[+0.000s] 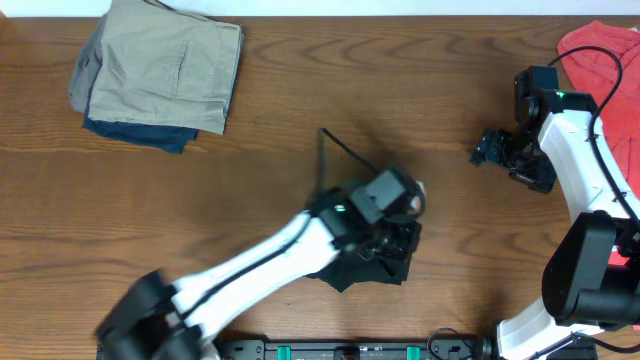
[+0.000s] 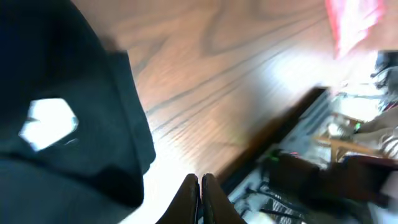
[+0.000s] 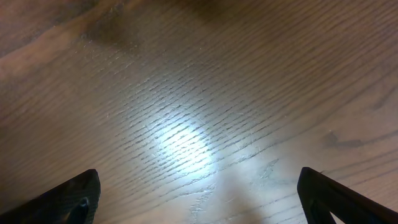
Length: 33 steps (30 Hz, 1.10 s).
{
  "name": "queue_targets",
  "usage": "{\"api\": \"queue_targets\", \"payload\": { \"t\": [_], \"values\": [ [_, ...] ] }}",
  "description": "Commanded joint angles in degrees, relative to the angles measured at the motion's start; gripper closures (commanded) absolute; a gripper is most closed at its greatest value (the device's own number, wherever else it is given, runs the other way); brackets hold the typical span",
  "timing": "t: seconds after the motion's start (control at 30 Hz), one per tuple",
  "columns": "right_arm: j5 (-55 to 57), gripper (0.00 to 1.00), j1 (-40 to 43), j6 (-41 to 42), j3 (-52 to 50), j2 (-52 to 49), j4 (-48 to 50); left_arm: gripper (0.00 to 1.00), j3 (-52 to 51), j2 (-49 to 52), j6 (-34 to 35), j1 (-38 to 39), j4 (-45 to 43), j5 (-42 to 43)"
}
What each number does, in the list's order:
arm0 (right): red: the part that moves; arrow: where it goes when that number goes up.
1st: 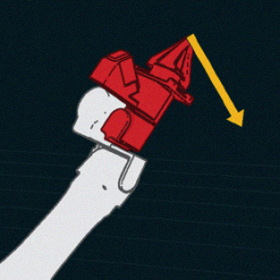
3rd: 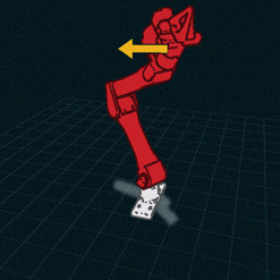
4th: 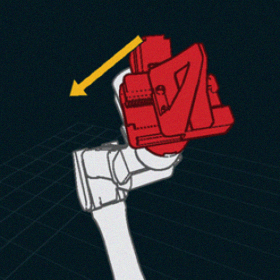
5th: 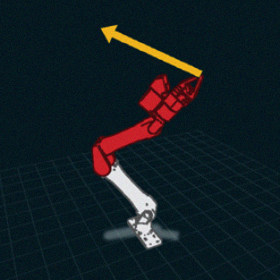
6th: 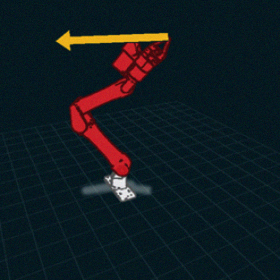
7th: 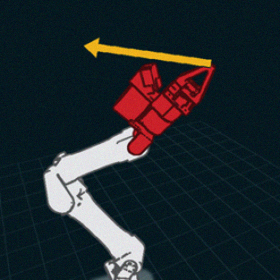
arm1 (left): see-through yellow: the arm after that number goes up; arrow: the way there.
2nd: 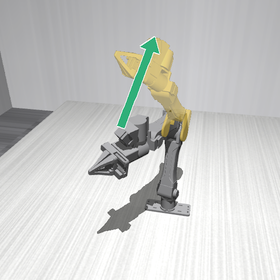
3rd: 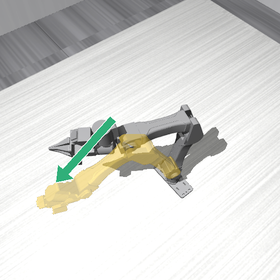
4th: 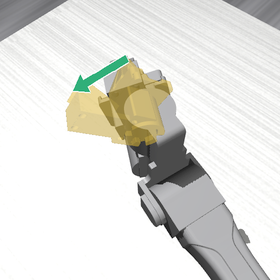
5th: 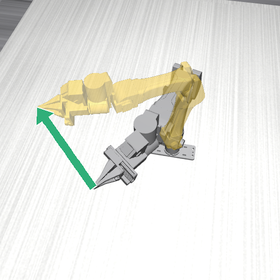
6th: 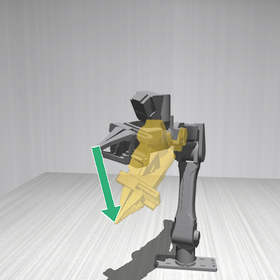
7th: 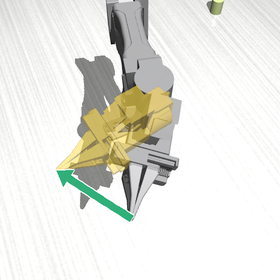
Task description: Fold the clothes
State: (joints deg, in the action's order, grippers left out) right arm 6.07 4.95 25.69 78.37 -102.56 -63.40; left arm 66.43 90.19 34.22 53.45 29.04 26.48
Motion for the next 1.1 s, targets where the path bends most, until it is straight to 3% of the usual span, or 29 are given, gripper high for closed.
{"api": "queue_targets", "payload": {
  "t": [0.0, 0.1, 0.17, 0.43, 0.83, 1.07],
  "values": [
    [0.4, 0.01, 0.2, 0.6, 0.7, 0.8, 0.0, 0.94, 1.2, -5.1, -1.3, -3.7, 3.6, -8.7],
    [0.4, 0.01, 0.2, 0.6, 0.7, 0.8, 0.0, 0.93, 1.2, -6.8, -1.1, -6.5, 7.4, -20.7],
    [0.4, 0.01, 0.2, 0.6, 0.7, 0.8, 0.0, 0.93, 1.2, -6.4, -0.9, -7.8, 8.1, -24.2],
    [0.4, 0.01, 0.2, 0.6, 0.7, 0.8, 0.0, 0.93, 1.2, 2.0, 2.7, -8.7, 5.2, -24.5],
    [0.4, 0.01, 0.2, 0.6, 0.7, 0.8, 0.0, 0.93, 1.2, 18.3, 3.2, -7.5, -8.0, -6.1],
    [0.4, 0.01, 0.2, 0.6, 0.7, 0.8, 0.0, 0.93, 1.2, 18.7, 3.2, -5.4, -12.8, -3.6]
  ]
}}
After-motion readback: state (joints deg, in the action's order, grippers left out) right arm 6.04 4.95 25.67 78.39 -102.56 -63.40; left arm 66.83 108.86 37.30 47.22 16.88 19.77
